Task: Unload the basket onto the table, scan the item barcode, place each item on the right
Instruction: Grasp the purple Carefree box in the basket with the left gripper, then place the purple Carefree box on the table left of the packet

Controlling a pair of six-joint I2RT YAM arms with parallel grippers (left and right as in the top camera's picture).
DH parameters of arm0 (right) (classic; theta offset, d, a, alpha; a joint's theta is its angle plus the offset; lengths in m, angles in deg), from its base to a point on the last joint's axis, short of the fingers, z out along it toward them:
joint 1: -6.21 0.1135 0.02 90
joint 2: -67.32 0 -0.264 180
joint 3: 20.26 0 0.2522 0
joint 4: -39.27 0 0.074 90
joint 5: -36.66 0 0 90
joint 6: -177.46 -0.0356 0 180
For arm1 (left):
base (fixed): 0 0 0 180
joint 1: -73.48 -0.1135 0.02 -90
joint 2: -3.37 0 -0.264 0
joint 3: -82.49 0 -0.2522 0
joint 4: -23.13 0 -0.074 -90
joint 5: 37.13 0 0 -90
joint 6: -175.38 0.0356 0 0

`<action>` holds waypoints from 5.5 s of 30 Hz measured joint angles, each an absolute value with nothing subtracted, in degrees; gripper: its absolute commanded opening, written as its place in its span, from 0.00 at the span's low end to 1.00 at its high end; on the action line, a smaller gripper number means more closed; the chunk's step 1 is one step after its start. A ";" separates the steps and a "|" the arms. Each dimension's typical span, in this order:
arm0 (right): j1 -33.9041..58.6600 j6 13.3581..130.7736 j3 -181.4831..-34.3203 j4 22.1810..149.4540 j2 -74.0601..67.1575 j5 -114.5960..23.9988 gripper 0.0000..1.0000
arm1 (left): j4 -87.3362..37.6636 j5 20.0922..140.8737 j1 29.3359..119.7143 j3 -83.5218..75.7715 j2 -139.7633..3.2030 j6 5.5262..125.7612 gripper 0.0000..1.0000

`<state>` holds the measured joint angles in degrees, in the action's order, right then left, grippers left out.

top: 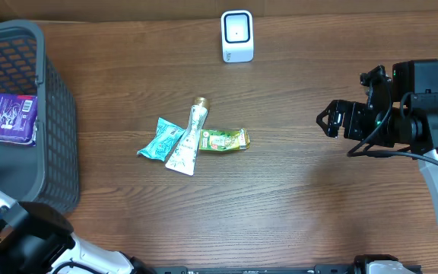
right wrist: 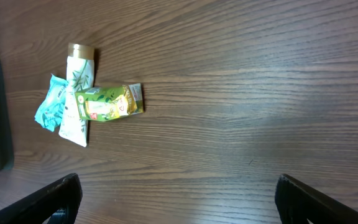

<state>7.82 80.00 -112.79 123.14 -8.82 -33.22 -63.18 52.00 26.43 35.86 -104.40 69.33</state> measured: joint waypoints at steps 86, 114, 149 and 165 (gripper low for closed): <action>7.82 79.98 -111.23 120.76 -10.43 -33.24 1.00 | -31.82 47.52 35.13 6.40 -105.38 99.75 0.95; 7.82 79.98 -111.23 121.11 -10.43 -33.18 1.00 | -37.07 46.41 35.15 8.47 -114.37 97.24 0.04; 7.82 79.96 -111.21 120.78 -10.43 -32.98 1.00 | -47.95 43.74 80.07 -2.96 -97.43 77.54 0.04; 7.82 79.96 -111.21 120.73 -10.43 -32.98 1.00 | -31.93 42.82 79.52 -20.84 -95.50 77.96 0.04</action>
<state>7.82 79.96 -111.21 120.73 -10.43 -32.98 -31.93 42.82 79.52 -20.84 -95.50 77.96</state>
